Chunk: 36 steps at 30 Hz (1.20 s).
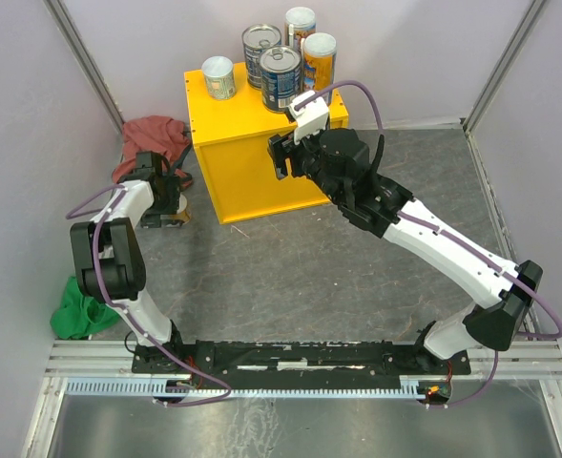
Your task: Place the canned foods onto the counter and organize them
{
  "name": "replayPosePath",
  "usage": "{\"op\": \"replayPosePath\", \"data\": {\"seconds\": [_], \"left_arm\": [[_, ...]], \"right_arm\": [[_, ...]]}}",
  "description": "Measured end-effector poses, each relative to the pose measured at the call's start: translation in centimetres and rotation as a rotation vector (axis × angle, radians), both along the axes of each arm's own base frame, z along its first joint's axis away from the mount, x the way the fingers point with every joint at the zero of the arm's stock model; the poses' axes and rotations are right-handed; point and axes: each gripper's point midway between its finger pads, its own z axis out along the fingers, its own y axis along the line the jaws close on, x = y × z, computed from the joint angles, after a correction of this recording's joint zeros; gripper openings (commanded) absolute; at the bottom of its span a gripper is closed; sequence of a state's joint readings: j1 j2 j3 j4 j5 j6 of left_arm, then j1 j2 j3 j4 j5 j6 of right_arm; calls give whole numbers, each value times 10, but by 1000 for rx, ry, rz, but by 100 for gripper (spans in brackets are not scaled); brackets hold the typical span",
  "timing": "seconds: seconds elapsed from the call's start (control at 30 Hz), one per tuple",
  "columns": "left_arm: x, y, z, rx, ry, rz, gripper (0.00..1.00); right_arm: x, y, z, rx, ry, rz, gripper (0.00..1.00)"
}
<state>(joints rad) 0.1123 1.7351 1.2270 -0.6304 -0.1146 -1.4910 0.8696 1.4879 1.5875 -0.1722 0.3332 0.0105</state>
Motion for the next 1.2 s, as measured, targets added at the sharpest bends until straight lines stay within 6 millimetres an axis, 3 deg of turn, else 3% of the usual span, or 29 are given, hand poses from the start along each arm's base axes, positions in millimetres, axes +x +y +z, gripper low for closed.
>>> {"op": "replayPosePath", "data": {"seconds": [0.3, 0.6, 0.8, 1.2], "left_arm": [[10, 1, -11, -30, -16, -1, 100], [17, 0, -19, -57, -73, -9, 93], [16, -2, -27, -73, -96, -25, 84], [11, -6, -24, -63, -159, -69, 64]], "right_arm": [[6, -1, -6, -10, 8, -11, 79], [12, 2, -16, -25, 24, -16, 79], [12, 2, -16, -23, 26, -17, 79], [11, 2, -16, -7, 35, -18, 78]]}}
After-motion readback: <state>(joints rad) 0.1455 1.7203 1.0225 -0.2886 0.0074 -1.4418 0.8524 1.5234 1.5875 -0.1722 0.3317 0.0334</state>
